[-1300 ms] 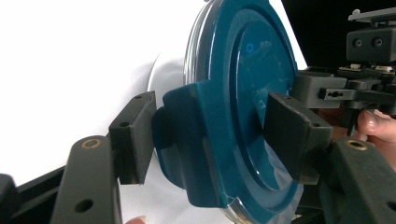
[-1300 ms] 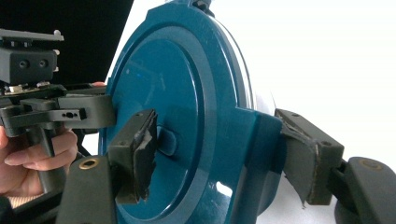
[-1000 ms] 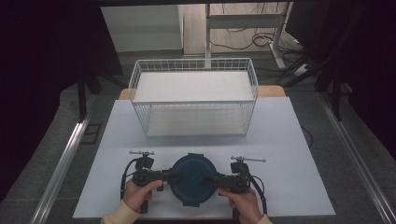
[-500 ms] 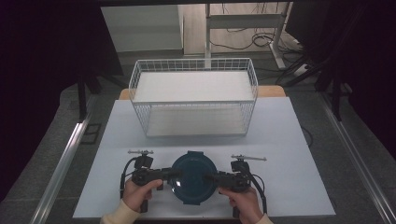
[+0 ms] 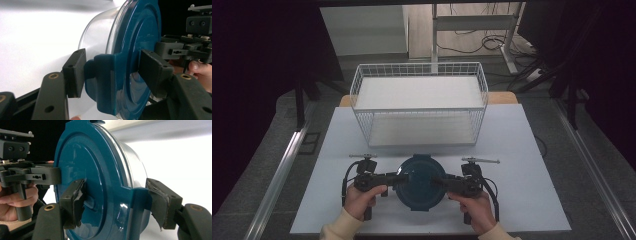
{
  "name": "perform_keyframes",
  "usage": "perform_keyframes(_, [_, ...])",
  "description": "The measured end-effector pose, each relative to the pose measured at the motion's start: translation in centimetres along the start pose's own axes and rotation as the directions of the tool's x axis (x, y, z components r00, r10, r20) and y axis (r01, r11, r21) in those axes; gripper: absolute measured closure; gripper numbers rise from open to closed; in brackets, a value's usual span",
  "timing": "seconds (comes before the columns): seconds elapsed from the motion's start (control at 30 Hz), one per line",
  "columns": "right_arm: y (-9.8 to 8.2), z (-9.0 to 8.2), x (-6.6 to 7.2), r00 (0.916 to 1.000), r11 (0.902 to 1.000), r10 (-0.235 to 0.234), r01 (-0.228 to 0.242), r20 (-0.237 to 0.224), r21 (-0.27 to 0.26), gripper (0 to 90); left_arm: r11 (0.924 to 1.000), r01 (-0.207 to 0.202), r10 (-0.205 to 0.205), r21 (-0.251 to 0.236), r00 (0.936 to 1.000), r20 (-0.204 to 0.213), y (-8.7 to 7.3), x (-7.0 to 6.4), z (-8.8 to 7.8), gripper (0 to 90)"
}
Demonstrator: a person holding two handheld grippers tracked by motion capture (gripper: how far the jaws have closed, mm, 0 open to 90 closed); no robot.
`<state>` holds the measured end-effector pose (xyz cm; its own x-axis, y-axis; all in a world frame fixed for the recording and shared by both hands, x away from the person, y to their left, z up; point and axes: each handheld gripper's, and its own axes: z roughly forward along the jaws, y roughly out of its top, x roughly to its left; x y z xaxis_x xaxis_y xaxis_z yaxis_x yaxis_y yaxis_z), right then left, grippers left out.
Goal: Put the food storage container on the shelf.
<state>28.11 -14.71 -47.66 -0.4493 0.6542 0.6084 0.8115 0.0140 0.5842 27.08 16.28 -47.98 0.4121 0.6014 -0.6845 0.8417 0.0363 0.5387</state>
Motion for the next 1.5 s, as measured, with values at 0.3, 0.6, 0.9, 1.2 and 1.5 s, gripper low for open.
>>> perform_keyframes(0.3, [2.5,-0.4,0.9,0.9992,0.9992,-0.039,0.039,0.003,-0.014,34.7,0.9997,-0.009,0.01,-0.023,0.9999,0.011,2.1,-0.6,-0.8,40.9])
perform_keyframes(0.6, [5.4,-1.7,2.5,0.9967,0.9961,-0.082,0.082,0.005,-0.033,34.7,0.9977,-0.042,0.043,-0.053,0.999,0.013,4.8,-2.3,-2.1,41.0])
perform_keyframes(0.9, [8.9,-3.1,4.6,0.9918,0.99,-0.127,0.128,0.011,-0.06,34.8,0.9927,-0.077,0.079,-0.092,0.9968,0.016,7.9,-4.2,-3.8,41.0])
perform_keyframes(1.2, [12.2,-4.4,6.8,0.9852,0.982,-0.171,0.171,0.012,-0.079,34.9,0.9868,-0.114,0.116,-0.116,0.9932,0.011,10.9,-6.0,-5.7,41.0])
perform_keyframes(1.5, [14.9,-5.0,7.8,0.9824,0.9783,-0.187,0.186,0.004,-0.091,34.9,0.9836,-0.131,0.133,-0.123,0.9911,0.002,13.5,-7.0,-6.6,40.9])
